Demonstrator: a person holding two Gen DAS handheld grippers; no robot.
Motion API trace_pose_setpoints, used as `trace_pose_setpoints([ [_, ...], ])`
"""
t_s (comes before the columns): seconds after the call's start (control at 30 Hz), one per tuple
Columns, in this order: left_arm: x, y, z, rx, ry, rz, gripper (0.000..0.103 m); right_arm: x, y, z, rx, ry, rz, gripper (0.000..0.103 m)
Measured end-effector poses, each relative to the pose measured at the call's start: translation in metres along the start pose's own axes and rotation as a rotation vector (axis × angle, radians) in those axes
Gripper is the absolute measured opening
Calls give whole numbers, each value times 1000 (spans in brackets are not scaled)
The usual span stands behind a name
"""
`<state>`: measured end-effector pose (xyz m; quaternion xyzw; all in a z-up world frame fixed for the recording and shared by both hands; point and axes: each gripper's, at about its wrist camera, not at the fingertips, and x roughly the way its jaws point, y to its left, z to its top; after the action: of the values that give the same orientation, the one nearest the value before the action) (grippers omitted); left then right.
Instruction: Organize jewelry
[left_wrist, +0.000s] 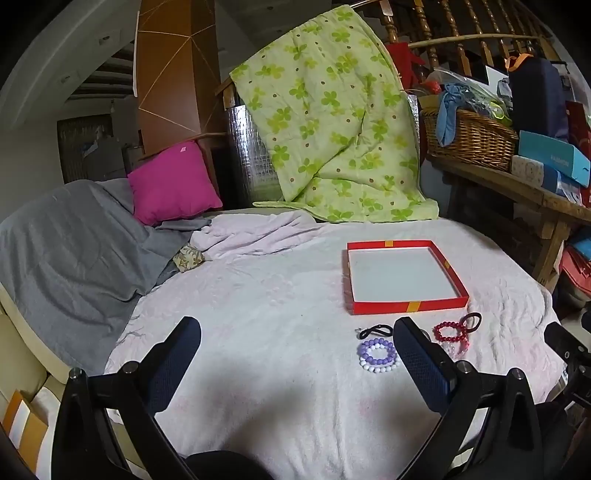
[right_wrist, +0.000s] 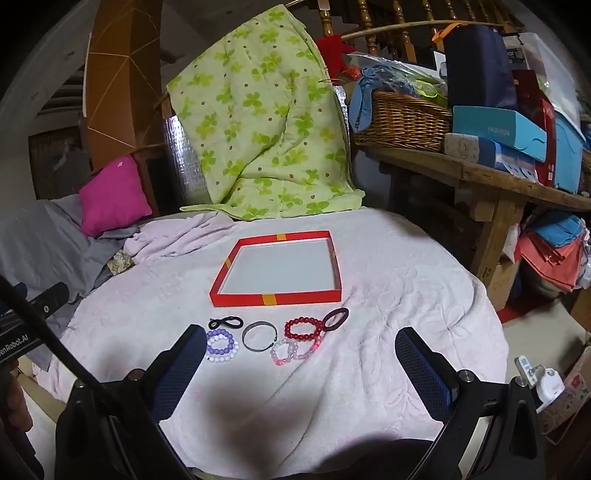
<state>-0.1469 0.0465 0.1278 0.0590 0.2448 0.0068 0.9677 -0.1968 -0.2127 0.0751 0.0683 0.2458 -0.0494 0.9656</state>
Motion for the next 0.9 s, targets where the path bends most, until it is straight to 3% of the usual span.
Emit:
trace_pose_setpoints([
  [0.9, 9, -9, -1, 30, 40, 0, 103, 6, -2, -4, 45, 45, 0, 103],
])
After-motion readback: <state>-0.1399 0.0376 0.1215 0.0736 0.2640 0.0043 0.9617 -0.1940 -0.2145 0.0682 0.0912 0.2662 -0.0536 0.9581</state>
